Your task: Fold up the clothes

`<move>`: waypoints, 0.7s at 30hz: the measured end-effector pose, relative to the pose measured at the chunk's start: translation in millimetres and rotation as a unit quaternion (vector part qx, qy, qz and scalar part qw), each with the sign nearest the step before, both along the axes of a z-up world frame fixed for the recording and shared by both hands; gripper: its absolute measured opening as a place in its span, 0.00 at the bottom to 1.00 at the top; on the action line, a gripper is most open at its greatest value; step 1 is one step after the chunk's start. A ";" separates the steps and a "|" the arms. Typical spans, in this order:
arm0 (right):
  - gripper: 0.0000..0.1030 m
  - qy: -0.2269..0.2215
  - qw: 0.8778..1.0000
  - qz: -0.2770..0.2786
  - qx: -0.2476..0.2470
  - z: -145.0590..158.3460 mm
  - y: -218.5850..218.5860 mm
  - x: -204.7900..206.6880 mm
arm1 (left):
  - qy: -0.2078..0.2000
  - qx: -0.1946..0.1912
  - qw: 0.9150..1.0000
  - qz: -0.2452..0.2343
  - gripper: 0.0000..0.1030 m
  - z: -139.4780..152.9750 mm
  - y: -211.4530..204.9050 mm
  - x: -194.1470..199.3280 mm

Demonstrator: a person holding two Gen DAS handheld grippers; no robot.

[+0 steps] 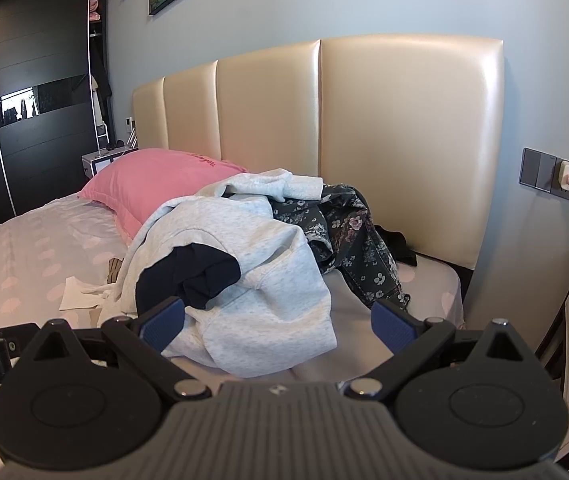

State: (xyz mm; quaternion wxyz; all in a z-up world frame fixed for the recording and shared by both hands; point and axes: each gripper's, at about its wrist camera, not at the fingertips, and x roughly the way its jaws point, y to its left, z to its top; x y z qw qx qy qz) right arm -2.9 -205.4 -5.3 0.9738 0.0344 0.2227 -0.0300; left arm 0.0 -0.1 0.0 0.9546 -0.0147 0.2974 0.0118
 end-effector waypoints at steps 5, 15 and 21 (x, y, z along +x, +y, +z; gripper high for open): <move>0.98 0.001 1.000 0.000 -0.001 -0.3 0.5 0.0 | 0.004 -0.004 1.000 0.003 0.74 0.4 -2.3 0.9; 0.98 0.002 1.000 0.001 -0.005 0.2 1.7 0.3 | 0.011 -0.007 1.000 0.005 0.74 -2.1 -0.1 3.0; 0.98 0.003 1.000 0.001 -0.008 0.2 2.8 0.5 | 0.020 -0.011 1.000 0.008 0.74 -4.1 2.2 4.2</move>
